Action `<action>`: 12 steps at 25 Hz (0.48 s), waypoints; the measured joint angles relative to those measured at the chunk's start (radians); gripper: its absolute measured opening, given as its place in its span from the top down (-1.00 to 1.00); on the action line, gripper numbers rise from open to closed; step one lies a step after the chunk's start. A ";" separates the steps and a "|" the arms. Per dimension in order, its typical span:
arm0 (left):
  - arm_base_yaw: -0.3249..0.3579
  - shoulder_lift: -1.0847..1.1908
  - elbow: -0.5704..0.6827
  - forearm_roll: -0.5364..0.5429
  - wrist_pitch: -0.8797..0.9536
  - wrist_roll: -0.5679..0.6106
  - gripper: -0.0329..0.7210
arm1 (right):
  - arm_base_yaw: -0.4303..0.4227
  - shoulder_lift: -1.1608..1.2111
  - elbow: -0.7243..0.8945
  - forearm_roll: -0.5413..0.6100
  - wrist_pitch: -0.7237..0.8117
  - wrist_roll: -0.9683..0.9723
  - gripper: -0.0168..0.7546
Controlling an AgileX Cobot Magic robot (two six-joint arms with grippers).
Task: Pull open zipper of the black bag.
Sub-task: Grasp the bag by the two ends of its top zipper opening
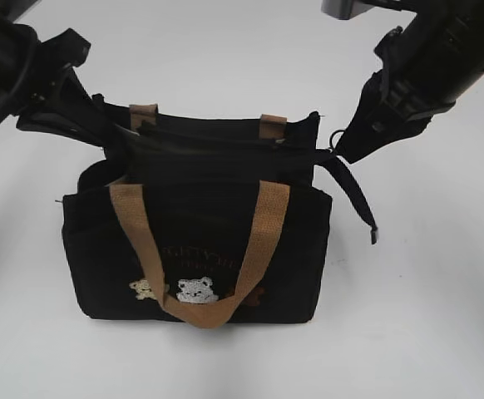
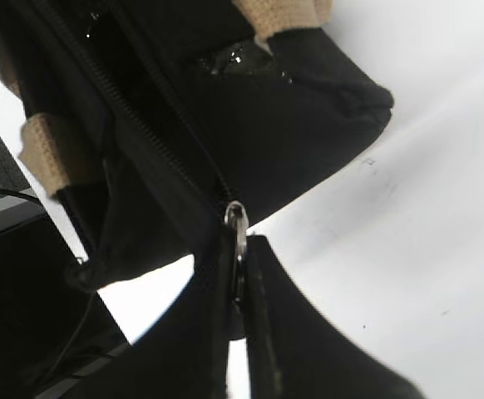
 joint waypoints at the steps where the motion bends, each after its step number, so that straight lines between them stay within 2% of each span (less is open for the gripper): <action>1: 0.000 0.000 0.000 0.000 0.000 0.000 0.94 | 0.000 0.000 0.000 0.000 0.006 0.003 0.93; 6: 0.000 0.000 0.000 0.000 0.000 0.000 0.94 | 0.000 0.000 0.000 -0.001 0.022 0.045 0.93; 8: 0.000 0.000 0.000 0.000 0.005 0.000 0.94 | 0.000 0.000 0.000 -0.001 0.022 0.079 0.85; 9: 0.000 0.000 0.000 0.000 0.011 0.000 0.93 | 0.000 0.000 0.000 -0.002 0.022 0.092 0.77; 12: 0.000 -0.018 0.000 0.006 0.027 0.000 0.75 | -0.001 -0.001 0.000 -0.008 0.022 0.145 0.23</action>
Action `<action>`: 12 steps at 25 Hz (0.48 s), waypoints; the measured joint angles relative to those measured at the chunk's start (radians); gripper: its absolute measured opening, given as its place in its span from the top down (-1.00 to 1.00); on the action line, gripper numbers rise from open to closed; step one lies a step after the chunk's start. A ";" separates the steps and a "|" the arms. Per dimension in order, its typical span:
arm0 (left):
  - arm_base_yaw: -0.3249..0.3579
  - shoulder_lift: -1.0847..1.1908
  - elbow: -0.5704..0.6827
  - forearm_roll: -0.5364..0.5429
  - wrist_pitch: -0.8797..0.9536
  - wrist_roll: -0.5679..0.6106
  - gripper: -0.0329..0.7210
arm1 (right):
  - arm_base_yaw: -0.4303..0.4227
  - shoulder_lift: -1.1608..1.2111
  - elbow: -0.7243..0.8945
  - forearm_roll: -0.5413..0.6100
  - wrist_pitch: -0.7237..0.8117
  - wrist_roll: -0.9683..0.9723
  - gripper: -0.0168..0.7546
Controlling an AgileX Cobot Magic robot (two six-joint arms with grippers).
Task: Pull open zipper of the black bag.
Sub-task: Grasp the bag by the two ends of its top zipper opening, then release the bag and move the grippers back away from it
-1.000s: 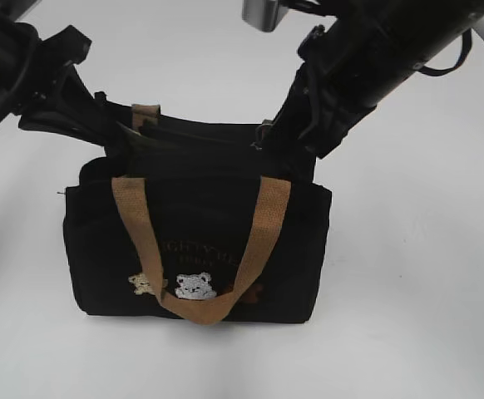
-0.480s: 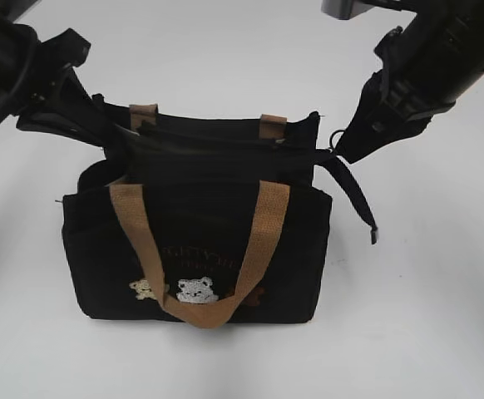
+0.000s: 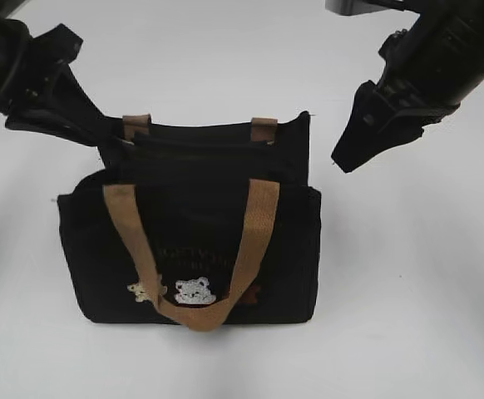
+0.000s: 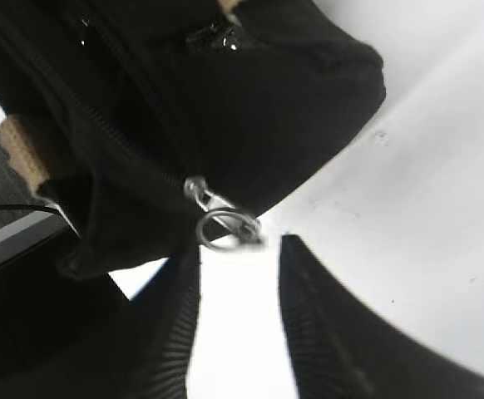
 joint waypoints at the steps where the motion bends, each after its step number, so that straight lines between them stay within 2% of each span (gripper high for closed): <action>1: 0.000 -0.014 0.000 0.004 0.005 0.000 0.64 | 0.000 -0.001 0.000 0.000 0.000 0.021 0.00; 3: 0.000 -0.051 0.000 0.036 0.009 0.000 0.38 | 0.000 -0.009 0.000 -0.001 0.011 0.079 -0.37; 5: 0.000 -0.102 0.000 0.085 0.019 0.000 0.11 | 0.000 -0.019 0.000 -0.004 0.042 0.118 -0.58; 8: 0.000 -0.190 0.000 0.165 0.068 -0.027 -0.05 | 0.000 -0.028 0.008 -0.024 0.097 0.166 -0.66; 12: 0.000 -0.352 0.064 0.270 0.087 -0.093 -0.08 | 0.000 -0.097 0.133 -0.058 0.099 0.192 -0.66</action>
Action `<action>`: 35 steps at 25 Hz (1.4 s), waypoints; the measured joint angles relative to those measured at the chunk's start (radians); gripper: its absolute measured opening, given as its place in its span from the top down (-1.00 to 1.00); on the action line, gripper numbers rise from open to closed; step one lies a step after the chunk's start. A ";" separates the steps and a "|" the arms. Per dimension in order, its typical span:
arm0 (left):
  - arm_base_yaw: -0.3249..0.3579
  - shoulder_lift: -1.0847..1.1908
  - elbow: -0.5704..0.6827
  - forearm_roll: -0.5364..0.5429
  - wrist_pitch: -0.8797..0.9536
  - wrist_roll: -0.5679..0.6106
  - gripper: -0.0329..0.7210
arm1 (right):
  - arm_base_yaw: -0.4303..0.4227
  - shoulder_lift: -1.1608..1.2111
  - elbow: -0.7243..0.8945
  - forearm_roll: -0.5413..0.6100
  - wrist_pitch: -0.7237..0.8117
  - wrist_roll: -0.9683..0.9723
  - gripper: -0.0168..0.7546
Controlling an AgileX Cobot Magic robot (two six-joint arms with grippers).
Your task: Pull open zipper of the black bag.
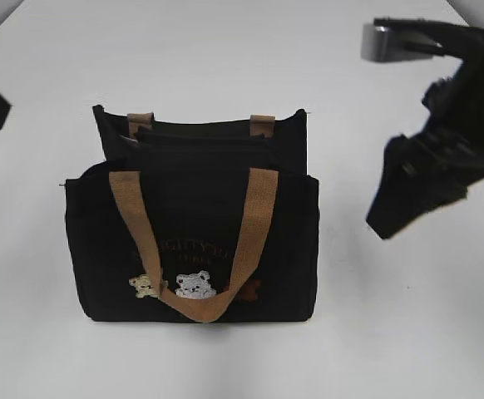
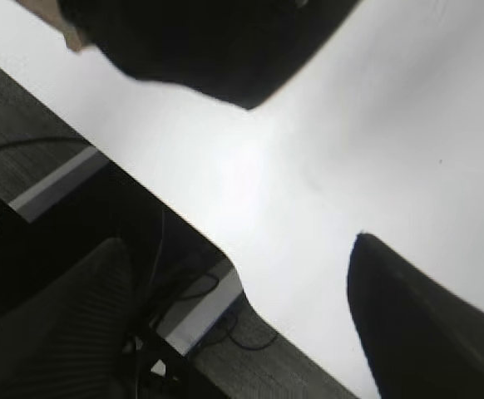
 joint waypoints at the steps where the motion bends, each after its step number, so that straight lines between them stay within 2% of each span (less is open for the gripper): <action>1: 0.000 -0.050 0.034 0.028 0.000 -0.018 -0.08 | 0.000 -0.032 0.041 -0.012 -0.005 0.007 -0.66; 9: 0.000 -0.513 0.319 0.140 -0.019 -0.055 -0.08 | 0.000 -0.407 0.387 -0.035 -0.060 0.024 -0.60; 14: 0.000 -0.778 0.435 0.176 -0.034 -0.056 -0.08 | 0.000 -0.689 0.527 -0.039 -0.075 0.025 -0.59; 18: 0.000 -0.947 0.504 0.186 -0.035 -0.056 -0.08 | 0.000 -0.938 0.635 -0.087 -0.101 0.036 -0.59; 23: 0.000 -1.068 0.577 0.192 -0.028 -0.057 -0.08 | 0.000 -1.176 0.667 -0.161 -0.102 0.126 -0.58; 27: 0.000 -1.093 0.602 0.192 -0.029 -0.059 -0.08 | 0.000 -1.289 0.675 -0.178 -0.101 0.159 -0.58; 35: 0.000 -1.094 0.603 0.192 -0.031 -0.059 -0.08 | 0.000 -1.341 0.679 -0.180 -0.100 0.173 -0.58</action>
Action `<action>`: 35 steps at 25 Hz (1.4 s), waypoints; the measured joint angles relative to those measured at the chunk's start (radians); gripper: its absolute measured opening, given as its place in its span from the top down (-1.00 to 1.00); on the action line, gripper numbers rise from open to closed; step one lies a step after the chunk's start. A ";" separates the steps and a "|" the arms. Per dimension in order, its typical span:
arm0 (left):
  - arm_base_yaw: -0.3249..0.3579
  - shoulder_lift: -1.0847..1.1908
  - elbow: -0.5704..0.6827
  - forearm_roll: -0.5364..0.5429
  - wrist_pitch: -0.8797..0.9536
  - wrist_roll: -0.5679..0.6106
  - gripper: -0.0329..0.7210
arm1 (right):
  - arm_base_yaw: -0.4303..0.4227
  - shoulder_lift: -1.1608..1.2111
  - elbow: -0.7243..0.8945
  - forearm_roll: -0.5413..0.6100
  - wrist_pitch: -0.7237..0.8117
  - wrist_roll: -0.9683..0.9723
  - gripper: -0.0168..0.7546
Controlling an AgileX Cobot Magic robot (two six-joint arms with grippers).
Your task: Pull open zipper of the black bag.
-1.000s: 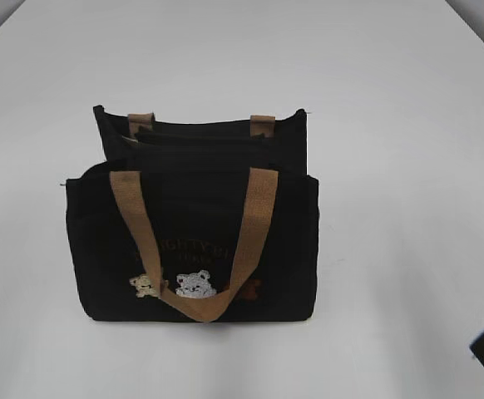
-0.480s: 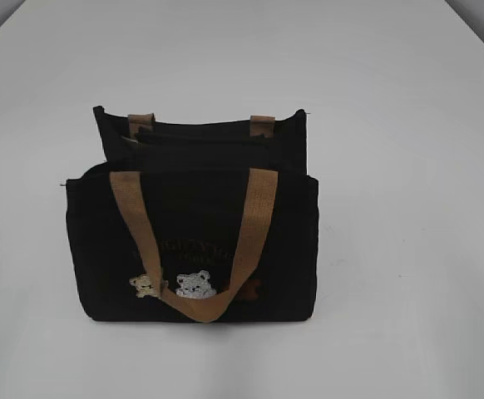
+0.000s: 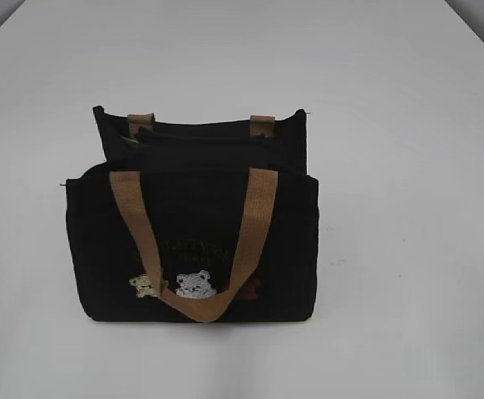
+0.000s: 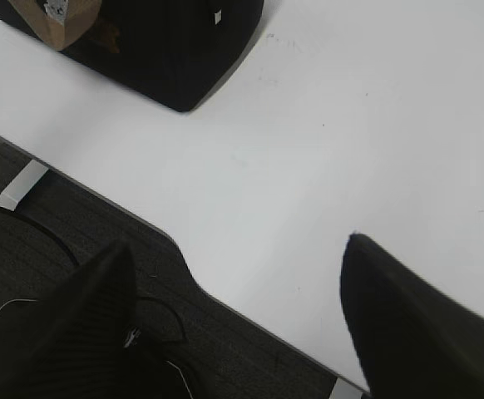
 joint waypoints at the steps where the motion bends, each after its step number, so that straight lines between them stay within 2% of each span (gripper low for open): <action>1: 0.000 0.000 0.000 0.000 0.000 0.000 -0.08 | 0.000 0.000 0.000 0.000 0.000 0.000 -0.58; 16: 0.000 -0.004 0.000 0.000 -0.002 -0.001 -0.08 | -0.001 -0.001 0.000 0.000 0.000 0.001 -0.58; 18: 0.005 -0.015 0.000 0.000 -0.002 -0.001 -0.08 | -0.021 -0.003 0.001 0.001 0.000 0.001 -0.58; 20: 0.033 -0.022 0.000 0.000 -0.002 -0.001 -0.08 | -0.076 -0.003 0.001 0.005 0.000 0.001 -0.58; 24: 0.147 -0.050 0.000 0.000 -0.002 -0.001 -0.08 | -0.237 -0.033 0.001 0.006 0.000 0.001 -0.58; 26: 0.194 -0.082 0.000 0.000 -0.002 -0.001 -0.08 | -0.283 -0.069 0.001 0.006 0.000 0.001 -0.58; 28: 0.221 -0.103 0.000 0.000 -0.003 -0.002 -0.08 | -0.300 -0.102 0.002 0.009 0.000 0.001 -0.58; 35: 0.229 -0.107 0.000 0.000 -0.003 -0.002 -0.08 | -0.302 -0.166 0.002 0.026 0.001 0.001 -0.58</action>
